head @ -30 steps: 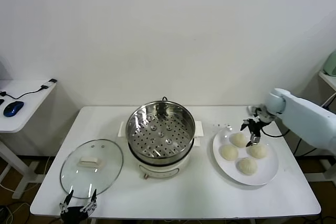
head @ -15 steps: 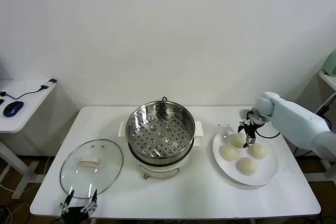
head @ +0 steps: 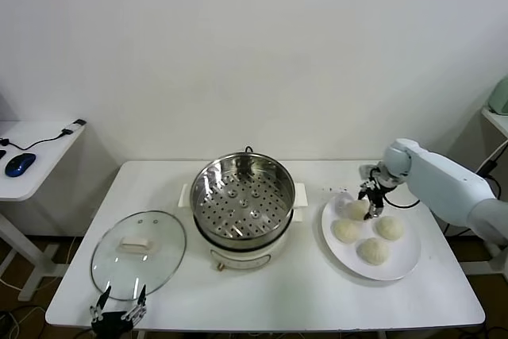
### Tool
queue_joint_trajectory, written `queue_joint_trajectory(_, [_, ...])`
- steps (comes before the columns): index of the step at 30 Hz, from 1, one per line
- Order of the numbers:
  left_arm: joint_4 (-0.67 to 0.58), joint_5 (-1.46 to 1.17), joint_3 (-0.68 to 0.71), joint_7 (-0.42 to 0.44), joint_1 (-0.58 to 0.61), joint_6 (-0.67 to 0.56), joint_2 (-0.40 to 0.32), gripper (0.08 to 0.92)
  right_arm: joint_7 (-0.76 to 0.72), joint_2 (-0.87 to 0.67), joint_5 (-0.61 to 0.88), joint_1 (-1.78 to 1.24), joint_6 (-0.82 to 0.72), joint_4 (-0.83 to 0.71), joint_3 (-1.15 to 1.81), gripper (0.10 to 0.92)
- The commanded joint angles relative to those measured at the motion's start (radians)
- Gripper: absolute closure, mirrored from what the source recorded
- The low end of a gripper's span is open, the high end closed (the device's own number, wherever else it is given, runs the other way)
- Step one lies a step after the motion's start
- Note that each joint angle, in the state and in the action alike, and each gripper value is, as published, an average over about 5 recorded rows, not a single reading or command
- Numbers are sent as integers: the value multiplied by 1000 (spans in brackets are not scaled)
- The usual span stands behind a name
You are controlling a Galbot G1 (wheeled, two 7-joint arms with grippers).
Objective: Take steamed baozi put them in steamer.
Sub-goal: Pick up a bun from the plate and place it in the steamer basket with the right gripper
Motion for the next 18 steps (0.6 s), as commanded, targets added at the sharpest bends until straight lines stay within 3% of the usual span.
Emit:
queue_joint_trajectory(1, [-7,3,1,-1,5,-2,-3,177,-10,-47,119,241,-4,162,-163,355])
queue_joint_trajectory(9, [-23,13,4,0,16,-9,2,177,-36,41,365,703,142,439,-409,355])
queue_joint_trajectory(14, [-35,16,4,0,16,-6,2,177,-42,151,392,744,221,637,-392,355])
queue_joint_trajectory(18, [-41,20,6,0,17,-5,-3,177,-28,242,304,690,316,705,-393,355])
